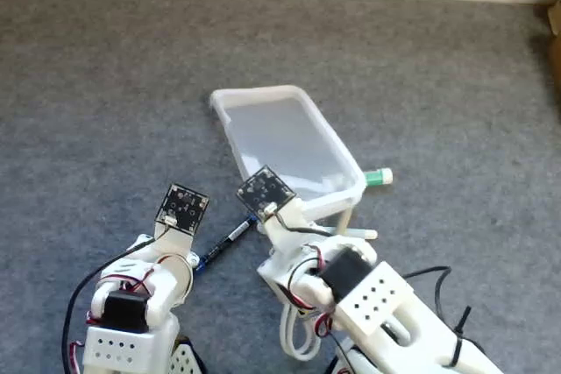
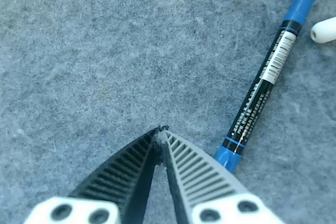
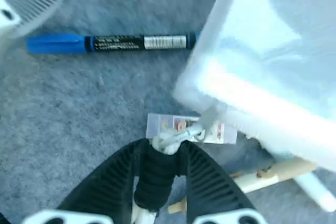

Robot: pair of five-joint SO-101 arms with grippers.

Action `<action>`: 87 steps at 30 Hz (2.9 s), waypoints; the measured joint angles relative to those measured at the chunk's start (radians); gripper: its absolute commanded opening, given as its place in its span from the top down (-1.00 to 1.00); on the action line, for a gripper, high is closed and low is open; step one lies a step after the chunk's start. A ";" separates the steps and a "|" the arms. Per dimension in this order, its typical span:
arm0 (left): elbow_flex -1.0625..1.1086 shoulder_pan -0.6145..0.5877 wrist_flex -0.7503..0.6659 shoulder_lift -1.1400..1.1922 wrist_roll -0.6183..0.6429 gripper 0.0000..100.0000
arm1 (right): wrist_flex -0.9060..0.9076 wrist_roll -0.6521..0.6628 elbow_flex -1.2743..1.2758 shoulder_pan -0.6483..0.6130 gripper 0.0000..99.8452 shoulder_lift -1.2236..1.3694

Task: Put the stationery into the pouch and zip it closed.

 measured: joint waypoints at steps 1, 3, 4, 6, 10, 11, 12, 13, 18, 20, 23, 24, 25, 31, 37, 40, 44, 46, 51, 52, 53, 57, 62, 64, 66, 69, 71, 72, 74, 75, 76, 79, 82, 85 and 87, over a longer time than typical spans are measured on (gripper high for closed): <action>0.000 0.000 0.000 0.000 0.000 0.99 | 0.000 0.017 0.000 0.000 0.99 -0.005; 0.000 0.000 0.000 0.000 0.000 0.99 | -0.005 0.049 0.000 0.000 0.99 -0.008; 0.000 0.000 0.000 0.000 0.000 0.99 | -0.021 0.064 0.000 0.000 0.99 -0.009; 0.000 0.000 0.000 0.000 0.000 0.99 | -0.057 0.097 0.000 0.000 0.99 -0.014; 0.000 0.000 0.000 0.000 0.000 0.99 | -0.104 0.127 0.000 0.000 0.99 -0.018; 0.000 0.000 0.000 0.000 0.000 0.99 | -0.107 0.130 0.000 0.000 0.99 -0.018; 0.000 0.000 0.000 0.000 0.000 0.99 | -0.107 0.132 0.000 0.000 0.99 -0.018; 0.000 0.000 0.000 0.000 0.000 0.99 | -0.107 0.132 0.000 0.000 0.99 -0.018; 0.000 0.000 0.000 0.000 0.000 0.99 | -0.138 0.132 0.000 0.000 0.99 -0.018; 0.000 0.000 0.000 0.000 0.000 0.99 | -0.157 0.132 0.000 0.003 0.99 -0.018; 0.000 0.000 0.000 0.000 0.000 0.99 | -0.163 0.130 0.000 0.003 0.99 -0.018; 0.000 0.000 0.000 0.000 0.000 0.99 | -0.163 0.121 0.000 0.003 0.99 -0.018; 0.000 0.000 0.000 0.000 0.000 0.99 | -0.163 0.100 0.000 0.003 0.99 -0.018; -0.021 0.002 0.002 0.000 0.000 0.99 | -0.169 0.041 -0.058 0.061 0.99 -0.018; -0.163 0.002 0.002 -0.003 0.000 0.98 | -0.180 0.034 -0.115 0.106 0.99 -0.018; -0.258 0.002 0.002 -0.003 0.000 0.86 | -0.196 0.032 -0.117 0.106 0.99 -0.018; -0.347 0.002 0.002 -0.005 0.000 0.55 | -0.238 -0.035 -0.117 0.109 0.99 -0.018; -0.353 0.000 0.002 -0.005 0.002 0.52 | -0.244 -0.048 -0.117 0.109 0.99 -0.018; -0.356 0.000 0.002 -0.005 0.086 0.51 | -0.249 -0.054 -0.117 0.109 0.99 -0.018; -0.356 0.000 0.002 -0.005 0.091 0.52 | -0.249 -0.055 -0.117 0.109 0.99 -0.018; -0.356 0.000 0.002 -0.005 0.094 0.52 | -0.249 -0.057 -0.117 0.109 0.99 -0.018; -0.356 0.000 -0.012 -0.005 0.100 0.52 | -0.249 -0.057 -0.117 0.106 0.99 -0.018; -0.322 0.035 -0.051 -0.003 0.100 0.52 | -0.249 -0.057 -0.117 0.068 0.99 -0.018; -0.322 0.075 -0.049 -0.005 0.100 0.52 | -0.249 -0.057 -0.117 0.068 0.99 -0.018; -0.322 0.114 -0.037 -0.005 0.100 0.52 | -0.249 -0.057 -0.117 0.066 0.99 -0.018; -0.331 0.150 -0.017 -0.005 0.100 0.52 | -0.249 -0.057 -0.117 0.063 0.99 -0.018; -0.331 0.163 -0.017 -0.005 0.100 0.52 | -0.249 -0.057 -0.117 0.063 0.99 -0.018; -0.331 0.164 -0.017 -0.005 0.100 0.52 | -0.249 -0.057 -0.117 0.063 0.99 -0.018; -0.330 0.166 -0.021 -0.005 0.100 0.52 | -0.249 -0.057 -0.117 0.063 0.99 -0.018; -0.318 0.166 -0.035 -0.005 0.100 0.52 | -0.249 -0.057 -0.117 0.061 0.99 -0.018; -0.301 0.166 -0.051 -0.005 0.100 0.52 | -0.249 -0.057 -0.117 0.060 0.99 -0.018; -0.255 0.150 -0.118 -0.003 0.103 0.52 | -0.249 -0.057 -0.117 0.060 0.99 -0.018; -0.213 0.109 -0.180 -0.002 0.103 0.62 | -0.249 -0.057 -0.117 0.060 0.99 -0.018; -0.187 0.114 -0.232 -0.002 0.103 0.71 | -0.249 -0.057 -0.117 0.060 0.99 -0.018; -0.183 0.114 -0.256 -0.003 0.103 0.76 | -0.249 -0.057 -0.117 0.060 0.99 -0.018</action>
